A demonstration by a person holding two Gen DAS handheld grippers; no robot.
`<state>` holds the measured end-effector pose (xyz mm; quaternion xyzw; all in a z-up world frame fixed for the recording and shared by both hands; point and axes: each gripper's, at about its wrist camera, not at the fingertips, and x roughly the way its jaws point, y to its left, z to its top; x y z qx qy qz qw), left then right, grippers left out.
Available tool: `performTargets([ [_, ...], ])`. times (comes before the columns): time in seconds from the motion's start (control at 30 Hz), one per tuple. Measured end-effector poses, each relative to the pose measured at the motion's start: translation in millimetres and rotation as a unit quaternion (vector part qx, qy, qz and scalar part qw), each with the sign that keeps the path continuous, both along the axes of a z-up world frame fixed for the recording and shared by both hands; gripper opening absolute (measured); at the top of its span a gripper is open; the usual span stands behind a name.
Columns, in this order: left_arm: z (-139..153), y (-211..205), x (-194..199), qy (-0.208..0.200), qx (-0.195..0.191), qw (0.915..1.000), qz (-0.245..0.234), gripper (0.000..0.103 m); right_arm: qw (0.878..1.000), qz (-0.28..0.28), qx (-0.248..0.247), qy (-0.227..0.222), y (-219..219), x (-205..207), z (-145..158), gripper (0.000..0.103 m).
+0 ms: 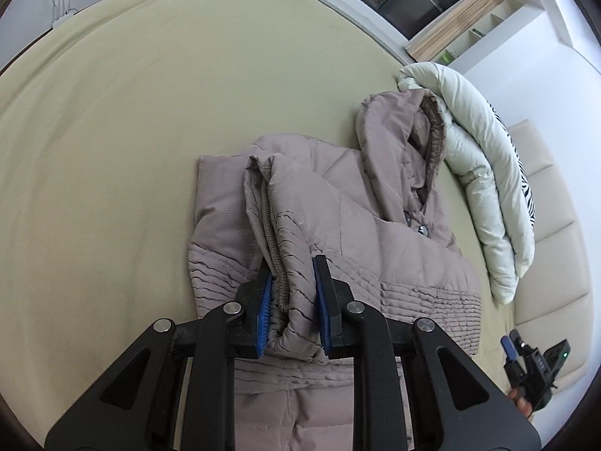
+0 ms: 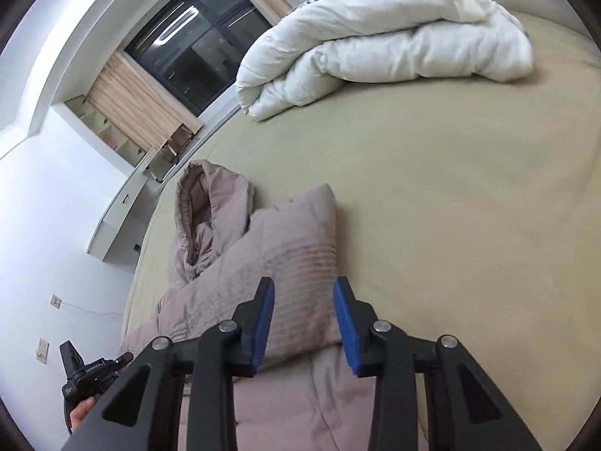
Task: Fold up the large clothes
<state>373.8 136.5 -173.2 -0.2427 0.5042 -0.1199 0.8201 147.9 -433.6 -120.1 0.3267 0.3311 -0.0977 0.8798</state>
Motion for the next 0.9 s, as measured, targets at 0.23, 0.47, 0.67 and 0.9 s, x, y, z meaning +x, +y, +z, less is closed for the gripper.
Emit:
performTargets([
  [0.23,-18.1,-14.5,-3.0,0.001,0.037,0.9993,-0.01,0.019,0.988,0.063,-0.099,0.099,37.1,81.1,-33.5,0.037],
  [0.47,-10.9,-11.2,-7.7,-0.01,0.047,0.9988,-0.005,0.024,0.981,0.059,-0.121,0.137,40.0,84.7,-63.0,0.039],
  [0.67,35.2,-11.8,-36.1,-0.108,0.105,0.988,0.032,0.024,0.984,0.064,-0.159,0.055,51.8,75.9,-22.8,0.067],
  [0.9,-13.1,-63.1,-3.7,-0.045,0.148,0.987,-0.045,0.024,0.982,0.084,-0.114,0.126,38.4,93.3,-69.9,0.075],
])
